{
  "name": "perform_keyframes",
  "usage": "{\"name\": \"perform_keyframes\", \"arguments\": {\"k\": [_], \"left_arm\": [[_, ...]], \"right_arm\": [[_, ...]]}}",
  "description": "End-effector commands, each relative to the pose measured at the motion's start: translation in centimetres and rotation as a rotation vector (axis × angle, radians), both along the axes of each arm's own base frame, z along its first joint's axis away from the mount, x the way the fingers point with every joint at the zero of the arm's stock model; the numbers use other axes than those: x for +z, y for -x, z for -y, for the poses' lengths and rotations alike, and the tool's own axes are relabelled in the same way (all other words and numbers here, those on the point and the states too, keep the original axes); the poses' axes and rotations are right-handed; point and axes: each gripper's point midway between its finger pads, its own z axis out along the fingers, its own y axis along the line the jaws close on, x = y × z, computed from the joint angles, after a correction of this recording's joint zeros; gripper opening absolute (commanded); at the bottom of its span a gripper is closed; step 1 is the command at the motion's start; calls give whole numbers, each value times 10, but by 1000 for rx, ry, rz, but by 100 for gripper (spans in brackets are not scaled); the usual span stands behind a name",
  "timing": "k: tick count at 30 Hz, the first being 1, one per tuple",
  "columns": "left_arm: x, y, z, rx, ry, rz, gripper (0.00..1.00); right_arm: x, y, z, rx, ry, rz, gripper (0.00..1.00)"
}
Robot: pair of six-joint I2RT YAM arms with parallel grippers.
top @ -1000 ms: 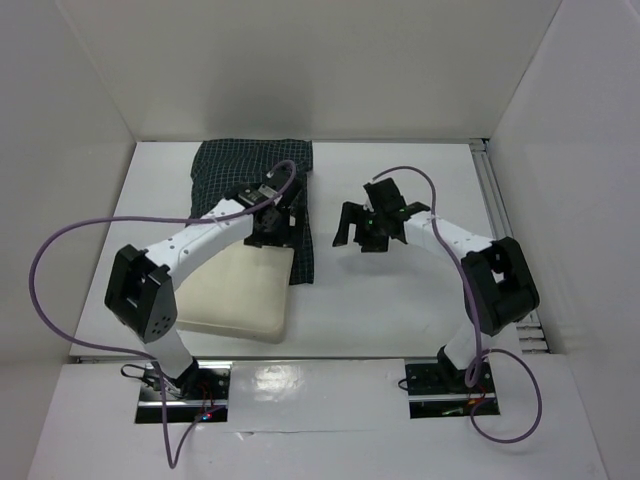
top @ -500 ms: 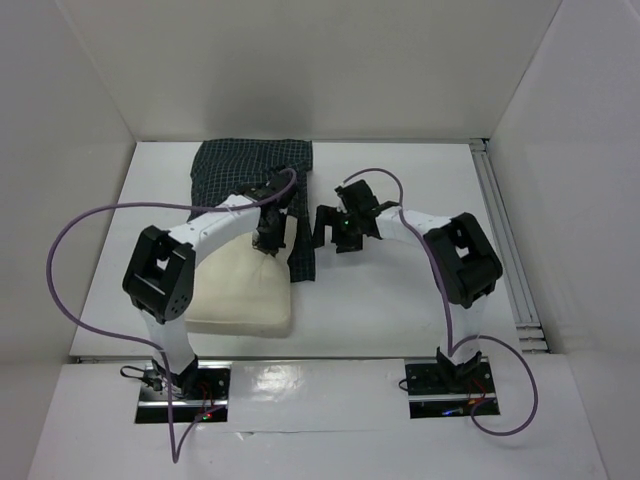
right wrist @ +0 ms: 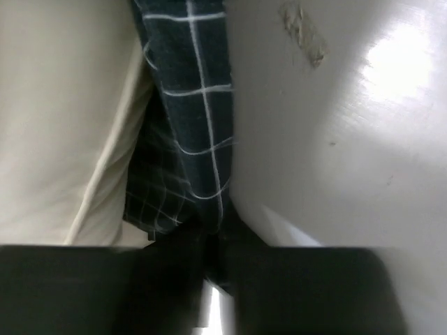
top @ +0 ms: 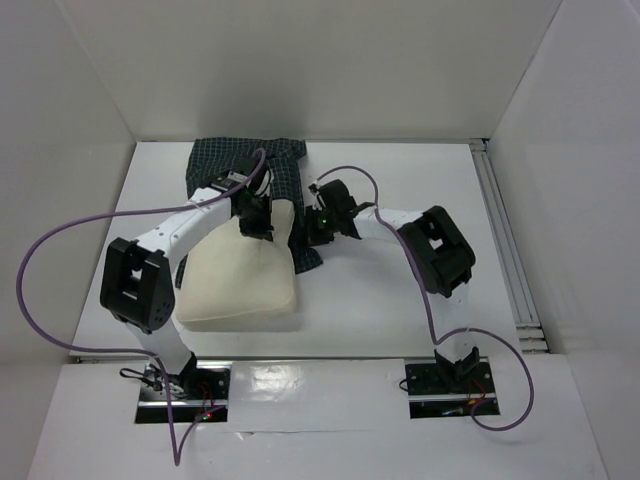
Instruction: Put the pillow into the pillowcase
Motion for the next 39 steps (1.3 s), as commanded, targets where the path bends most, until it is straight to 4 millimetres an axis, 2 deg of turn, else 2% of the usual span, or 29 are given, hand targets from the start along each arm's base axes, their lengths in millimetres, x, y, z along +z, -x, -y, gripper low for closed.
{"name": "perform_keyframes", "arguments": {"k": [1,2,3,4,6,7,8,9,10,11,12,13,16,17,18,19,20,22,25,27,28,29,30,31,32,33,34,35,39], "left_arm": [[46,-17,14,-23,126,125,0],[47,-19,16,1,141,125,0],[51,-24,12,34,139,136,0],[50,-29,12,85,144,130,0],[55,-40,10,159,162,139,0],[64,-46,11,193,175,158,0],[68,-50,8,235,172,172,0],[80,-60,9,277,192,197,0],[89,-63,7,300,189,210,0],[93,-68,2,337,165,222,0],[97,-71,0,367,165,225,0],[113,-76,2,386,176,260,0],[124,-90,14,423,184,286,0],[124,-93,21,427,176,298,0],[122,-98,19,449,161,304,0],[122,-101,27,447,171,303,0],[105,-101,38,429,146,276,0],[95,-100,51,418,130,268,0],[88,-95,85,332,117,293,0],[84,-81,112,236,125,283,0],[76,-74,121,167,110,269,8],[71,-69,128,123,100,262,31],[63,-56,135,75,80,238,46],[55,-48,129,64,52,213,63],[53,-37,129,29,42,200,76],[52,-29,126,11,37,182,88],[53,-24,121,2,31,183,92],[57,-13,113,2,32,184,93],[70,-14,70,65,64,172,87]], "right_arm": [[44,-13,-9,-2,-61,120,0],[49,-4,-9,9,-57,112,0],[62,-1,-9,24,-72,129,0],[83,20,-15,75,-80,149,0],[104,41,-20,126,-84,162,0],[114,52,-22,143,-86,162,0],[135,74,-23,179,-98,162,0],[141,87,-22,200,-106,156,0],[145,110,-25,245,-126,122,0],[163,126,-22,264,-158,129,0],[165,141,-20,277,-174,84,0],[163,172,-18,341,-202,30,0],[151,220,-16,433,-226,-82,0],[154,234,-17,473,-238,-89,0],[155,241,-16,505,-237,-84,0],[155,243,-12,510,-232,-83,0],[155,249,-7,516,-232,-92,0],[145,252,6,503,-169,-91,0],[124,243,35,398,-31,-88,0],[121,227,58,279,25,-53,0],[120,223,69,215,58,-71,0],[113,214,84,138,112,-58,1],[113,207,95,77,137,-56,14],[116,210,107,35,151,-60,61],[118,206,115,-9,170,-33,80],[123,200,120,-49,165,-11,89],[125,199,131,-80,185,-6,93],[127,193,137,-114,213,19,97],[133,158,142,-189,310,81,98]]}}
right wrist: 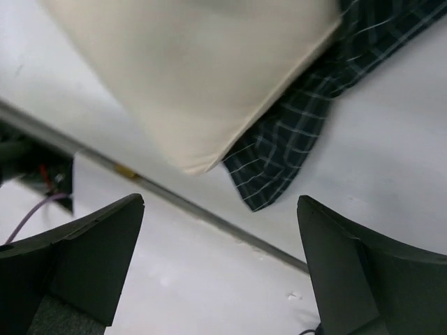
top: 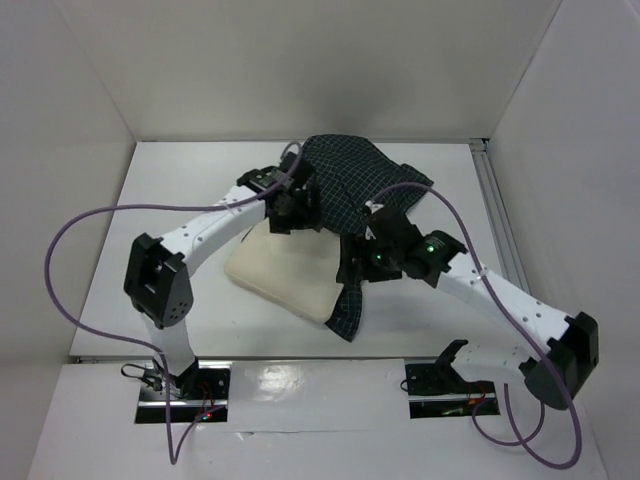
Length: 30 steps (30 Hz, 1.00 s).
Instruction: Put the pillow into the pillowcase
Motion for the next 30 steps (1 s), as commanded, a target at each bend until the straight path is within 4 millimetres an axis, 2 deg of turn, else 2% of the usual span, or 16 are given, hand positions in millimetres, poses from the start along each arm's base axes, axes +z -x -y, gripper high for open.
{"name": "perform_keyframes", "arguments": {"k": [1,3,4,7,11,15,16,17,18,20,21,24,26,27,29,30], "left_arm": [[54,-14,-51,82,74,104,85],[54,-13,-74,129,76,99,83],[63,-18,-98,186,84,121,82],[60,-22,-145,302,74,120,85],[62,-17,-186,408,107,115,88],[61,-11,-187,348,184,101,88],[60,-12,-187,324,197,105,88],[58,-14,-184,296,205,103,87],[57,-12,-179,252,219,101,87],[47,-7,-170,201,231,87,87],[45,-9,-163,168,245,101,87],[32,1,-136,42,335,61,87],[15,9,-125,-3,360,13,88],[8,10,-117,-20,380,-7,88],[-5,15,-116,-10,389,-37,88],[-7,16,-114,-18,402,-41,88]], "right_arm": [[2,-41,7,-99,140,59,98],[10,-66,-15,-81,140,125,98],[31,-78,-38,-56,104,180,99],[-7,-111,-85,-28,167,170,99],[-59,-120,-112,2,189,90,94],[-108,-100,-86,-25,254,1,51],[-113,-97,-73,-41,281,-8,18],[-124,-95,-44,-87,345,-25,3],[-110,-92,-26,-119,352,-12,0],[-106,-87,15,-194,402,-11,0],[-81,-96,40,-262,370,31,0],[-50,-100,88,-340,376,73,0],[-25,-110,88,-357,351,110,6],[-22,-112,84,-346,341,101,43],[1,-125,64,-323,301,139,76],[-3,-125,44,-272,313,141,90]]}}
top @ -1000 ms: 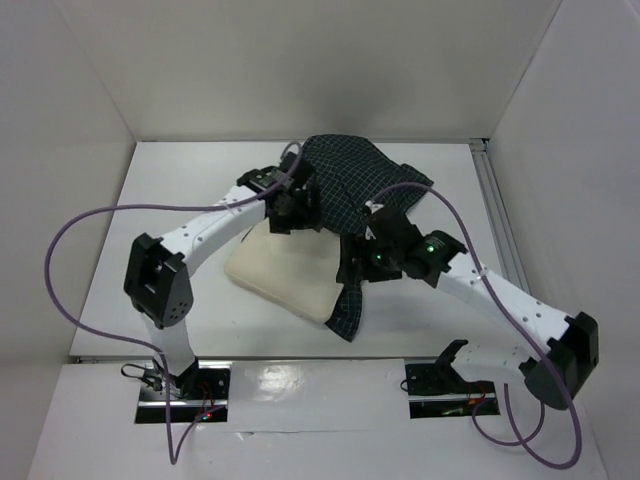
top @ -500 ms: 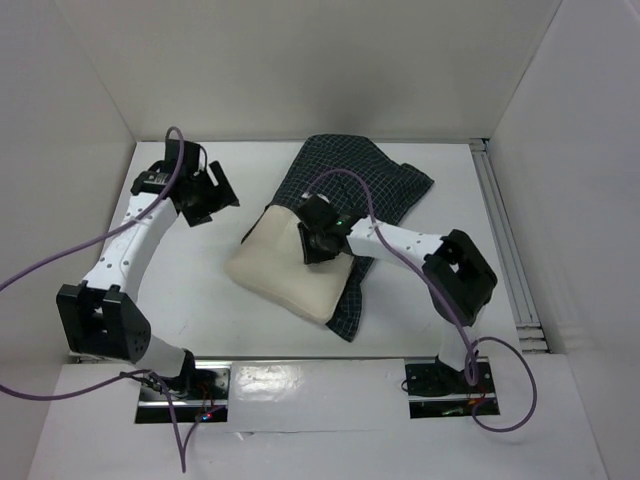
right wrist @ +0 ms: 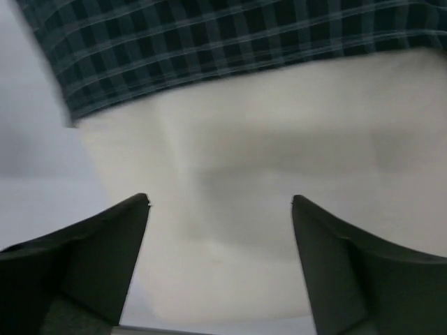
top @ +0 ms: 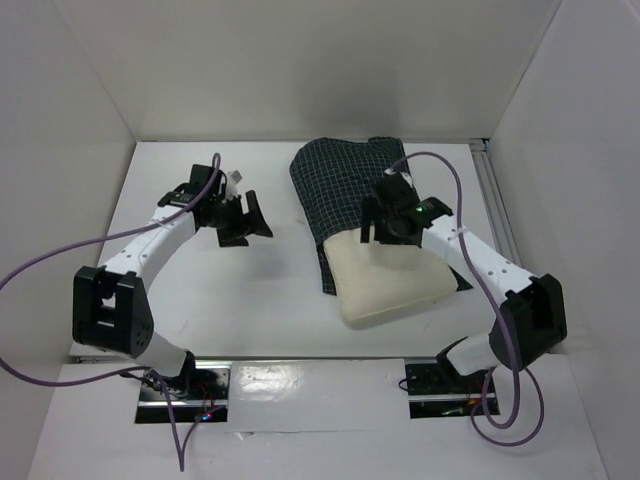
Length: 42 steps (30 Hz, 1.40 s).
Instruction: Put the pillow into the pillowcase
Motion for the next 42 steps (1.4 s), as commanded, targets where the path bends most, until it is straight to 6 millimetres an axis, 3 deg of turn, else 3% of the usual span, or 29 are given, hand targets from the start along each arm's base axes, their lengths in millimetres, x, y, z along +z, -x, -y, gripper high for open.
{"name": "perform_keyframes", "arguments": {"k": [1,3,4,6,7,8,11,12,14,15,16,18,19,21,22,25,28,35,39,42], "left_arm": [[-3,-1,14,-61,78,21,89],[-7,3,17,-69,76,10,89],[-7,4,20,-79,76,10,89],[-12,11,26,-99,74,-6,90],[-17,15,27,-105,64,-17,90],[-22,18,30,-114,64,-17,90],[-29,30,43,-139,70,-46,90],[-33,32,44,-136,65,-50,90],[-34,34,53,-153,72,-40,89],[-36,40,64,-183,87,-35,89],[-42,45,69,-201,84,-46,89],[-46,51,80,-240,85,-42,89],[-50,56,91,-272,74,-37,89],[-49,59,104,-310,75,3,94],[-48,66,116,-348,81,18,96],[-52,66,129,-378,79,45,97],[-49,60,141,-393,87,102,97],[-39,37,142,-379,53,213,97],[-20,20,130,-297,-11,300,96],[-25,23,123,-288,-35,311,100]], "right_arm": [[36,-11,-48,105,-4,73,94],[25,-7,-81,168,10,54,100],[25,-9,-89,172,11,58,100],[2,-8,-103,192,34,19,100],[-10,-7,-104,197,55,7,100],[-40,-3,-92,180,128,-36,100],[-85,11,-66,150,239,-100,98],[-94,16,-61,152,257,-122,92],[-96,16,-66,171,241,-121,61],[-84,15,-69,186,214,-99,20],[-72,11,-72,193,197,-69,2],[-38,6,-90,264,103,-1,0],[-8,2,-92,292,51,70,0],[30,-2,-104,360,-69,127,0],[50,-4,-98,360,-103,158,0],[78,-3,-100,418,-162,176,0],[86,0,-102,446,-189,164,0],[87,2,-96,448,-192,152,0],[89,3,-97,454,-198,149,0],[95,-2,-95,446,-213,165,0]]}}
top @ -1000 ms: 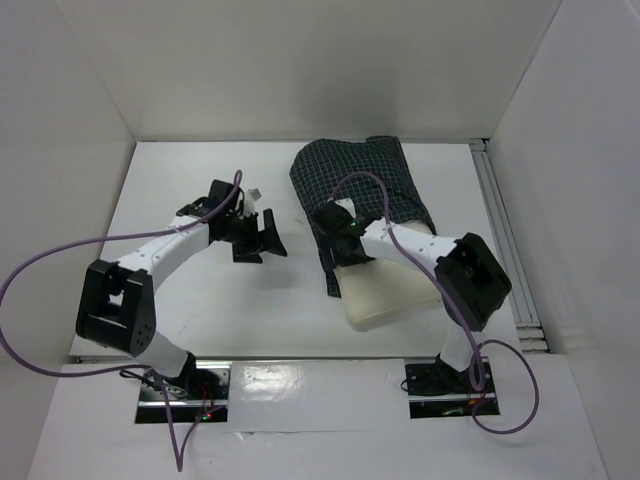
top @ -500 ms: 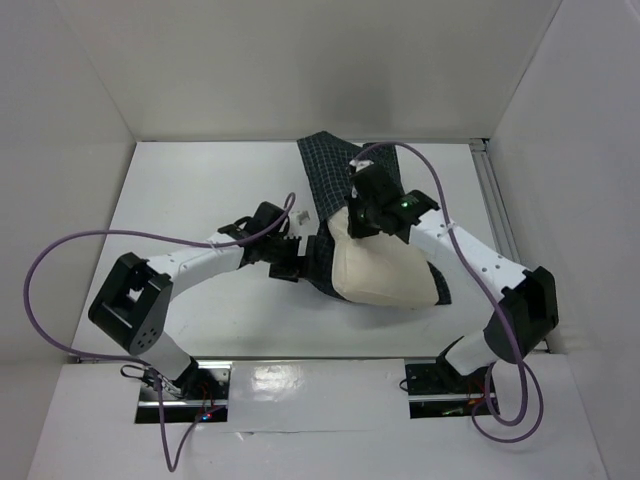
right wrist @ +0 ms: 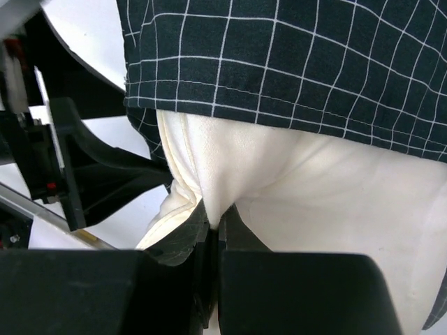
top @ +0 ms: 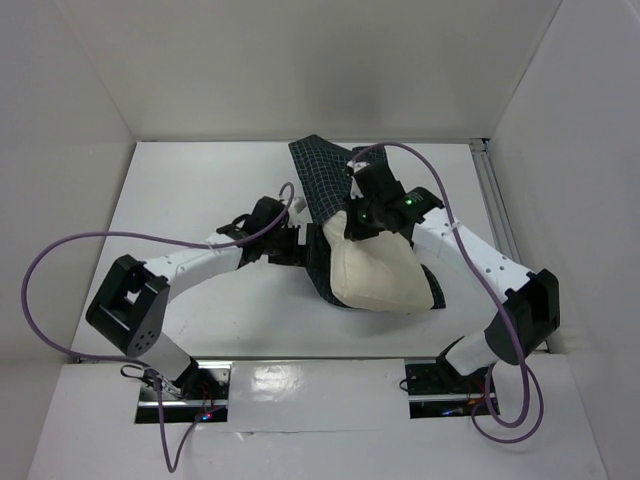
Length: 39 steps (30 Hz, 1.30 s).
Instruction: Put the pillow into the pillowcase
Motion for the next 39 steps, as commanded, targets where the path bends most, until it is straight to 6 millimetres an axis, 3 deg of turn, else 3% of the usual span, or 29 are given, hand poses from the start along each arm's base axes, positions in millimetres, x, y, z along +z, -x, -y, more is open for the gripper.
{"name": "perform_keyframes", "arguments": {"k": [1,3,6,9,10,12,13,14,18,20,22,23,24,26,28,29,30,31,32,34,35,36,37,38,39], "left_arm": [[28,-18,0,16,25,142,100],[30,-20,5,-3,59,145,100],[45,-16,31,-90,202,140,98],[60,8,45,-175,345,101,78],[72,6,47,-190,400,134,49],[77,11,47,-181,436,122,5],[79,13,44,-175,445,116,0],[88,13,43,-187,475,119,0],[98,30,34,-201,548,107,0],[108,39,29,-204,585,109,0],[102,47,23,-207,590,110,0],[103,49,22,-205,599,113,0],[106,53,19,-208,604,124,0],[107,59,18,-219,607,120,0],[113,64,18,-234,622,118,0],[121,66,18,-249,631,126,0],[125,68,19,-269,632,124,0],[138,66,19,-283,634,160,0],[144,67,17,-292,635,170,0],[148,71,13,-309,642,157,0],[149,74,13,-322,646,152,0],[155,77,10,-332,659,152,0],[157,80,9,-332,660,154,0],[154,84,8,-337,658,137,0],[164,91,5,-339,669,152,0]], "right_arm": [[41,-11,-10,32,-96,94,0],[41,-12,-9,30,-102,90,0],[34,-17,-9,28,-101,74,0],[26,-21,-13,12,-104,52,0],[26,-25,-16,5,-116,56,0],[29,-28,-21,5,-130,51,0],[30,-31,-23,5,-135,58,0],[23,-33,-24,-4,-131,36,0],[37,-52,-37,-13,-125,68,0],[20,-57,-50,14,-67,50,0],[6,-66,-57,3,-27,37,0],[-22,-74,-59,-8,19,-5,0],[-30,-81,-59,-33,35,-4,0],[-33,-118,-55,-103,15,35,0],[-26,-145,-53,-146,17,75,0],[-9,-176,-54,-183,2,123,0],[-4,-182,-48,-207,27,116,0],[11,-192,-47,-231,32,151,0],[50,-207,-43,-270,-16,224,0],[78,-211,-40,-301,-48,283,0],[78,-209,-39,-302,-51,287,0],[101,-200,-48,-284,-97,338,0],[99,-195,-52,-274,-100,339,0],[70,-183,-58,-248,-82,282,0],[70,-169,-69,-211,-97,276,0]]}}
